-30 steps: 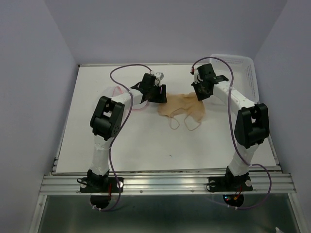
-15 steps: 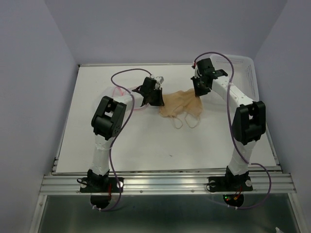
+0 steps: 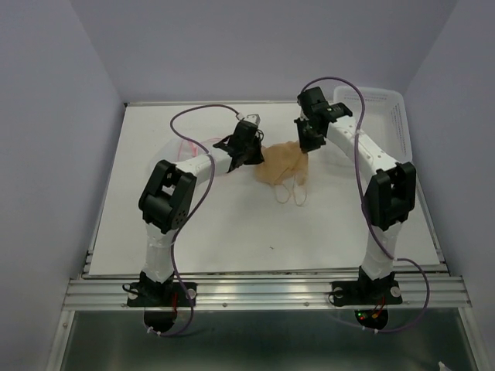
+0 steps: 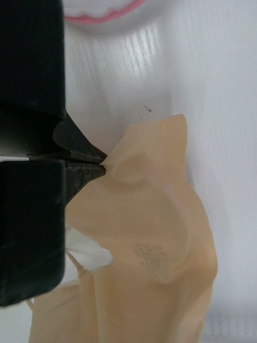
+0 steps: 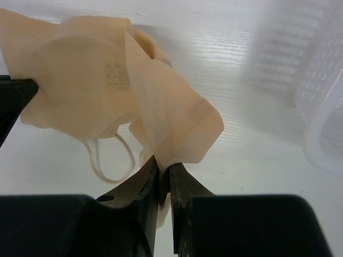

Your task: Place the bra in the laundry bag and zip it closed

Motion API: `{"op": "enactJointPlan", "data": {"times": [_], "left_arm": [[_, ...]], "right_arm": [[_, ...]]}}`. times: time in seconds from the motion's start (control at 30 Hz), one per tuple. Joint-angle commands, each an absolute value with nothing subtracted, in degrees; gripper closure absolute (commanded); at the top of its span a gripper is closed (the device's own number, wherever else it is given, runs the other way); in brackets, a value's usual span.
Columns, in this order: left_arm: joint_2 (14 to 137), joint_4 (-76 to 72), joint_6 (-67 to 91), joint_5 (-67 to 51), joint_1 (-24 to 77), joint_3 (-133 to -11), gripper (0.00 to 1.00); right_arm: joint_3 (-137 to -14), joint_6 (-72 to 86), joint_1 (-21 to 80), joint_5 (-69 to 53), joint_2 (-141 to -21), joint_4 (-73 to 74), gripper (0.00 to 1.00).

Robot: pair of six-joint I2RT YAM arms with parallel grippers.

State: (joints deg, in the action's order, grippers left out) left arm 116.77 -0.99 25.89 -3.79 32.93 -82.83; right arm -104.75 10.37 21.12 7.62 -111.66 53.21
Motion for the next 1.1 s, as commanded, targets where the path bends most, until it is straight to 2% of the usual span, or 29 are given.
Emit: {"op": "enactJointPlan", "data": {"times": [0.0, 0.3, 0.43, 0.73, 0.8, 0.87, 0.9, 0.97, 1.0, 1.07], "left_arm": [[111.45, -0.44, 26.98, 2.37, 33.57, -82.18, 0.99], [112.41, -4.30, 28.65, -5.53, 34.37, -80.16, 0.99], [112.15, -6.24, 28.92, -6.24, 34.36, -78.66, 0.99], [113.20, -8.44, 29.53, -8.09, 34.19, -77.61, 0.99], [113.55, -8.61, 29.53, -8.70, 34.19, -77.52, 0.99], [113.90, -8.79, 29.88, -9.14, 34.01, -77.17, 0.99], [113.91, -9.05, 30.06, -9.40, 33.84, -76.99, 0.99], [113.91, -9.58, 30.67, -10.02, 33.58, -76.29, 0.99], [113.82, -9.93, 30.76, -10.11, 33.49, -76.03, 0.99], [113.73, -10.46, 31.02, -10.46, 33.14, -75.50, 0.99]], "right_arm": [[-111.70, 12.92, 21.97, 12.22, -113.82, 57.48, 0.83], [-115.75, 12.04, 26.54, 2.82, -119.26, 56.25, 0.83], [-118.56, 13.01, 26.54, 0.53, -122.60, 56.16, 0.83], [-119.62, 14.32, 27.07, -12.65, -127.35, 52.48, 0.78], [-120.58, 16.24, 27.07, -14.23, -128.14, 51.42, 0.72], [-121.46, 18.01, 27.07, -14.94, -128.41, 50.46, 0.72], [-121.64, 18.63, 27.07, -14.51, -128.50, 50.28, 0.60], [-122.08, 19.51, 27.07, -12.05, -128.32, 49.75, 0.56], [-122.17, 19.77, 27.07, -11.08, -128.06, 49.57, 0.48], [-122.60, 20.13, 27.07, -10.11, -127.71, 48.70, 0.45]]}}
